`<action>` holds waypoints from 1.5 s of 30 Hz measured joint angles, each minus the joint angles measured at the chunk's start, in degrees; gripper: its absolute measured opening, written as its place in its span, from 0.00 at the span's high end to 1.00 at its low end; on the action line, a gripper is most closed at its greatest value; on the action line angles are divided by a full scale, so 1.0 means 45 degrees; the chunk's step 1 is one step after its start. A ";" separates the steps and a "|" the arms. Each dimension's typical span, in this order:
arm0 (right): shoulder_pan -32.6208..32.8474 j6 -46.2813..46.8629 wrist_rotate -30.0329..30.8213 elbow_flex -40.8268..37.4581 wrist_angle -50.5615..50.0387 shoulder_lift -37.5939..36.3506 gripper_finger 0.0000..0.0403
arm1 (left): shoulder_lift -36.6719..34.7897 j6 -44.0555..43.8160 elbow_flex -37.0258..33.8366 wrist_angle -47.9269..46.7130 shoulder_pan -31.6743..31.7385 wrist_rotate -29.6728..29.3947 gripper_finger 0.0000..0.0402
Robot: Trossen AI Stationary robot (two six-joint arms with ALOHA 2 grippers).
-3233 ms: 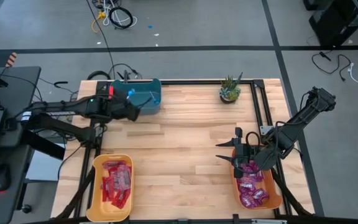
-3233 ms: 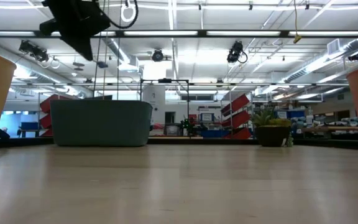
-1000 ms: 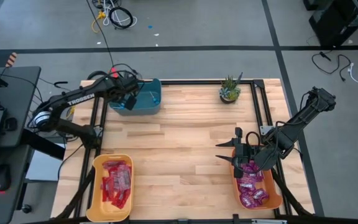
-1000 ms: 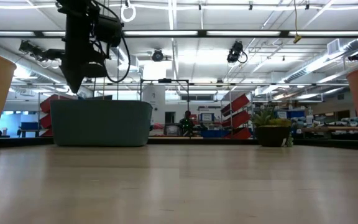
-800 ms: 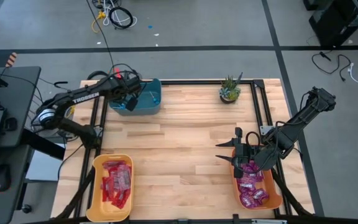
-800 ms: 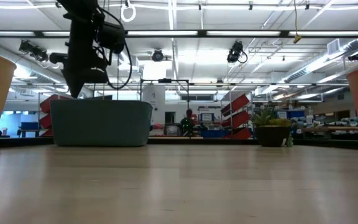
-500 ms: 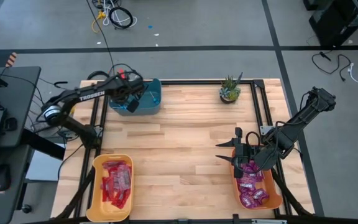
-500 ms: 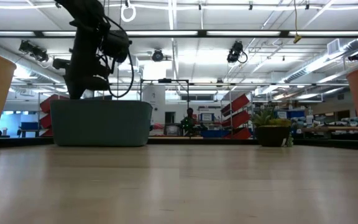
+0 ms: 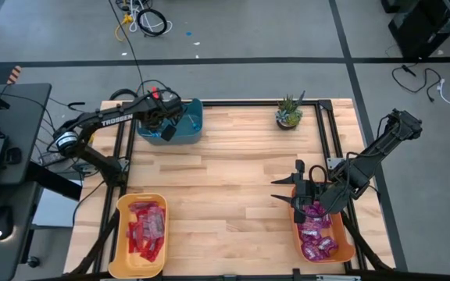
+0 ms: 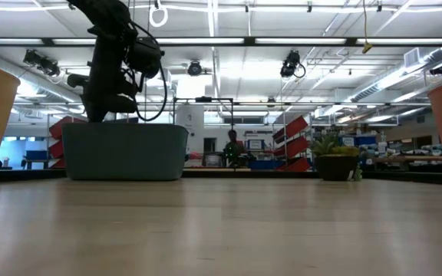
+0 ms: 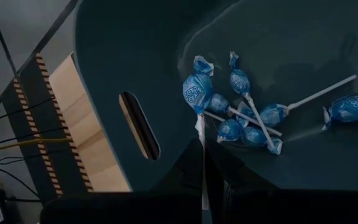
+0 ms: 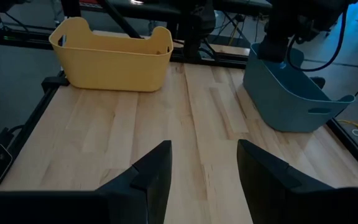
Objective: Sort candy
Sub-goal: Put the blue candy into the blue bin, then move the yellow bin to the middle left of the table
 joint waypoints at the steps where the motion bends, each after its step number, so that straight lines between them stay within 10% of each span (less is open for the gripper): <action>1: 0.0002 0.0000 0.0000 0.0000 0.0000 0.0000 0.58 | -0.0004 -0.0005 0.0000 -0.0009 0.0000 0.0000 0.99; 30: -0.0012 0.0232 0.0232 0.0000 0.0005 0.0000 0.58 | -0.0672 -0.0077 0.1134 -0.0058 -0.0489 -0.0448 0.84; 45: -0.0182 0.0426 0.0442 0.0000 0.0000 0.0000 0.58 | -0.0986 -0.0256 0.4336 0.0062 -0.4826 0.1361 0.84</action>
